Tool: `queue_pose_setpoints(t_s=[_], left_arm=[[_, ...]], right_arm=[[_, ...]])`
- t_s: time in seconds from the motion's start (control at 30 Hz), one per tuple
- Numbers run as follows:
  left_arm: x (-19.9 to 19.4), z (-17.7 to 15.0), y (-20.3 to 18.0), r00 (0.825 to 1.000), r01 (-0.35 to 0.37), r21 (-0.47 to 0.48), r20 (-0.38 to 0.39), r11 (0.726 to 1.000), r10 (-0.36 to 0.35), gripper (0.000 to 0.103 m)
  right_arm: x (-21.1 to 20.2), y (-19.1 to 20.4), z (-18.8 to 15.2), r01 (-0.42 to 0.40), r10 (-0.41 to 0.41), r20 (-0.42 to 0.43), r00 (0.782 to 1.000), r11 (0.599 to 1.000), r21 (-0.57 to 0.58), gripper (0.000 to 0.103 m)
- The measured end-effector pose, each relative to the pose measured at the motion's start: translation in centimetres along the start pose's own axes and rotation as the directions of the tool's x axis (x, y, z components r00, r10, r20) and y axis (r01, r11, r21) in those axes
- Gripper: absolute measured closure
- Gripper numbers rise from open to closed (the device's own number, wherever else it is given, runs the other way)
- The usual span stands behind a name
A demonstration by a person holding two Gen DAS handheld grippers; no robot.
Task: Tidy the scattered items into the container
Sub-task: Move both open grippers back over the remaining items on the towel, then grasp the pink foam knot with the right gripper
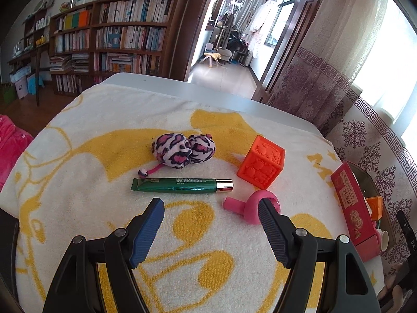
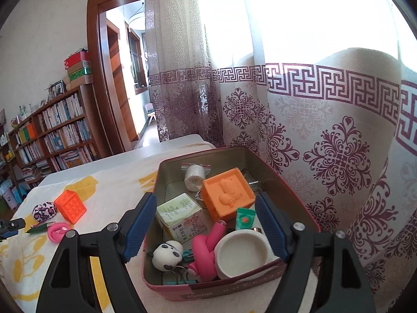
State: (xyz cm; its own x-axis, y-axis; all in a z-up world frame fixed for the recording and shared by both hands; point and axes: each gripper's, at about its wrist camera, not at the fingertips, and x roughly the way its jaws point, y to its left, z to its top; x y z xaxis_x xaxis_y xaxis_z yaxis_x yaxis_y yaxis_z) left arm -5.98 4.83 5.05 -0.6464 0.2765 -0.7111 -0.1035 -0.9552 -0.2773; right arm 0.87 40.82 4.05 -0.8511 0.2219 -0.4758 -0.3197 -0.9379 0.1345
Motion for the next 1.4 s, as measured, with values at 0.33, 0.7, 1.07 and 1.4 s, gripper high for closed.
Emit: queue_pose_setpoints(t_s=[0.33,0.7,1.07,1.4], left_arm=[[-0.2,-0.2,3.8,1.000,0.021,-0.081,-0.012,0.997,-0.022,0.027],[0.3,-0.3,7.2,0.999,-0.015,-0.141,-0.045,0.990,0.009,0.027],[1.6,-0.6,6.9,0.996,-0.002,-0.132,-0.090,0.991,-0.010,0.027],[2.8,-0.5,6.5,0.992,-0.025,-0.124,-0.122,0.992,0.009,0.027]], right_arm=[[4.3,13.5,-2.5,-0.511,0.420,-0.401,0.814,0.846,-0.151,0.018],[8.3,21.7,-5.5,-0.560,0.384,-0.525,0.759,0.797,-0.227,0.018],[12.4,24.3,-5.6,-0.555,0.358,-0.569,0.740,0.804,-0.215,0.018],[12.3,24.2,-6.3,-0.553,0.342,-0.566,0.750,0.794,-0.254,0.034]])
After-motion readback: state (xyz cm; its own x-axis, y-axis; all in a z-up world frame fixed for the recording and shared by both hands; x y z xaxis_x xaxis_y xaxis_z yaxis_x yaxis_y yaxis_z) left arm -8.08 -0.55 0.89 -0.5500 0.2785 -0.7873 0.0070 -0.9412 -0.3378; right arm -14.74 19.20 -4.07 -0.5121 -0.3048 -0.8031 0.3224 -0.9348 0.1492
